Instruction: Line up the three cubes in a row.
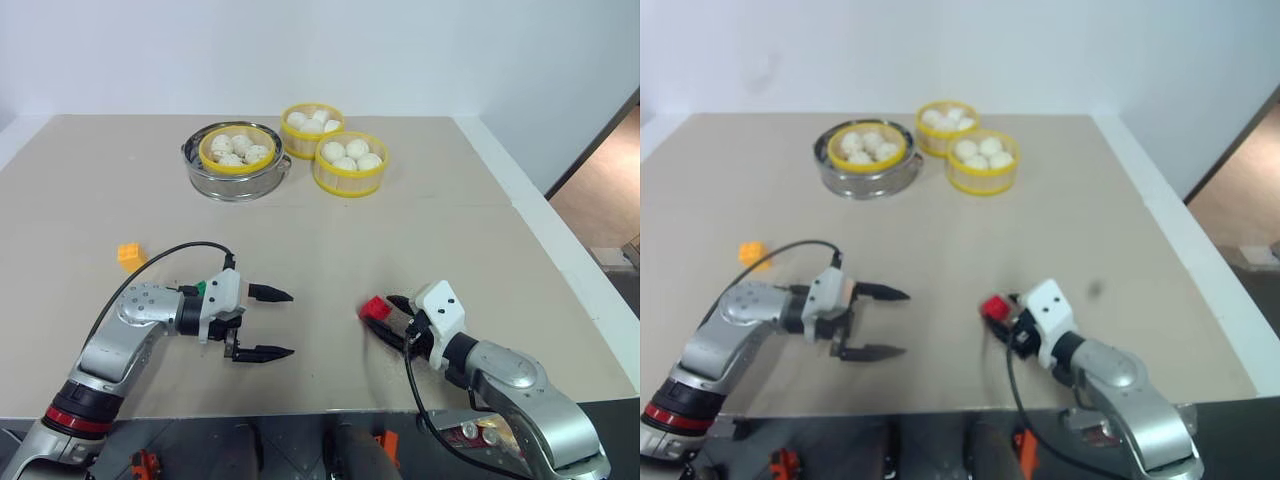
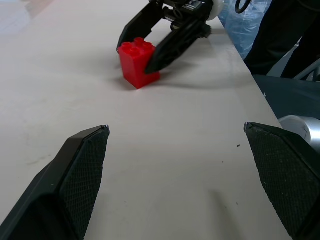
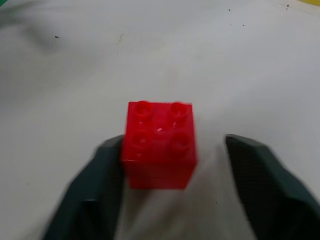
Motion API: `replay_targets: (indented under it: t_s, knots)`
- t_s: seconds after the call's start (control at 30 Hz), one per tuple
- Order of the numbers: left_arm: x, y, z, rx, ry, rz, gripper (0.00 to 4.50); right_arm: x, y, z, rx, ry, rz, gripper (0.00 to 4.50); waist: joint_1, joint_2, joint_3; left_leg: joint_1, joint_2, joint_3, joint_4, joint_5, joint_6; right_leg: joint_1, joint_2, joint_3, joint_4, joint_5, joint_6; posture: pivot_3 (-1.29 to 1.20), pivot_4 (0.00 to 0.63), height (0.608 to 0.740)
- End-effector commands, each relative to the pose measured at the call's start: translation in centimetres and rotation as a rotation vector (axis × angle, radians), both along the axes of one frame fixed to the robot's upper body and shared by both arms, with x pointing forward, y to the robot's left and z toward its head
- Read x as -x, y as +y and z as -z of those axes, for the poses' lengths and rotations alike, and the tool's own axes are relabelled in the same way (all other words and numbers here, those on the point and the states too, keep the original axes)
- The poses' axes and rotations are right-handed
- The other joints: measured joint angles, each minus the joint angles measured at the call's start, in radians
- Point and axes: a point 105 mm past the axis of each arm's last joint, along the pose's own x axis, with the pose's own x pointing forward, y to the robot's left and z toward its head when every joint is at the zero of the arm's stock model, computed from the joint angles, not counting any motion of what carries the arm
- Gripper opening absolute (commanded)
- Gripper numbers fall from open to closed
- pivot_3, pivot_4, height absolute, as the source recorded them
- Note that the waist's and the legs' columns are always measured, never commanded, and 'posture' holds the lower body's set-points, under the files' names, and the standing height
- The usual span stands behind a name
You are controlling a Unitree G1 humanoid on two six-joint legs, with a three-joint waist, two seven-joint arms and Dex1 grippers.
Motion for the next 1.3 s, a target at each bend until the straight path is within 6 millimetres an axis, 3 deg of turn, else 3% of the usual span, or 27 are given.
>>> replay_targets:
  t_s: [0.03, 0.07, 0.1, 0.27, 0.57, 0.7, 0.83, 1.0, 1.3]
  knots:
    - [0.1, 0.3, -0.3, -0.006, -0.024, 0.005, 4.5, 0.1, 0.0, -0.4, -0.011, -0.024, 0.0, 1.63, 0.0, 0.0, 0.0, 0.0, 0.0, 0.0, 0.0, 0.0, 0.0, 0.0, 0.0, 0.0, 0.0, 0.0, 0.0, 0.0, 0.15, 0.74]
    - [0.1, 0.3, -0.2, -0.008, -0.022, 0.005, 4.5, 0.1, 0.0, -0.4, -0.012, -0.023, 0.0, 1.29, 0.0, 0.0, 0.0, 0.0, 0.0, 0.0, 0.0, 0.0, 0.0, 0.0, 0.0, 0.0, 0.0, 0.0, 0.0, 0.0, 0.15, 0.74]
    - [0.2, 0.4, -0.1, -0.011, -0.021, 0.005, 4.5, 0.2, 0.0, -0.3, -0.012, -0.022, 0.0, 1.22, 0.0, 0.0, 0.0, 0.0, 0.0, 0.0, 0.0, 0.0, 0.0, 0.0, 0.0, 0.0, 0.0, 0.0, 0.0, 0.0, 0.15, 0.74]
    - [-0.1, 0.6, -0.1, 0.0, -0.022, -0.025, 4.5, 0.0, 0.3, -0.8, -0.019, -0.031, -0.068, 1.22, 0.0, 0.0, 0.0, 0.0, 0.0, 0.0, 0.0, 0.0, 0.0, 0.0, 0.0, 0.0, 0.0, 0.0, 0.0, 0.0, 0.15, 0.74]
    - [-0.3, 1.1, -1.1, 0.068, -0.017, -0.118, 4.5, -5.1, 2.5, -5.5, 0.035, -0.01, -0.586, 1.22, -0.008, 0.0, 0.001, 0.002, 0.0, -0.002, 0.002, 0.001, 0.002, 0.0, 0.003, 0.001, 0.0, 0.004, -0.001, 0.0, 0.15, 0.74]
    - [-0.1, 1.2, -1.5, 0.081, -0.028, -0.169, 4.5, -7.0, 3.0, -4.4, 0.126, 0.04, -0.767, 1.22, -0.002, 0.0, 0.001, 0.002, 0.0, -0.002, -0.001, 0.001, 0.002, 0.0, 0.003, 0.001, 0.0, 0.002, -0.002, 0.0, 0.15, 0.74]
    - [-0.1, 1.3, -2.3, 0.122, -0.033, -0.241, 4.5, -8.2, 3.5, -3.7, 0.175, 0.034, -0.83, 1.22, 0.0, 0.001, 0.002, -0.001, 0.0, -0.001, -0.001, -0.002, 0.004, -0.001, 0.003, 0.002, 0.0, 0.001, 0.004, 0.0, 0.15, 0.74]
    - [0.1, 1.5, -2.5, 0.127, -0.037, -0.294, 4.5, -8.5, 4.4, -3.7, 0.145, 0.038, -0.879, 1.22, 0.0, 0.001, 0.002, -0.001, 0.0, -0.001, -0.001, -0.004, 0.005, -0.001, 0.003, 0.002, 0.0, 0.0, 0.005, 0.0, 0.15, 0.74]
    - [0.0, 1.6, -2.7, 0.123, -0.033, -0.318, 4.5, -8.9, 4.2, -3.0, 0.152, 0.026, -0.856, 1.22, 0.0, 0.001, 0.002, 0.001, 0.0, 0.0, 0.001, -0.003, 0.004, -0.001, 0.003, 0.002, 0.001, 0.002, 0.003, 0.0, 0.15, 0.74]
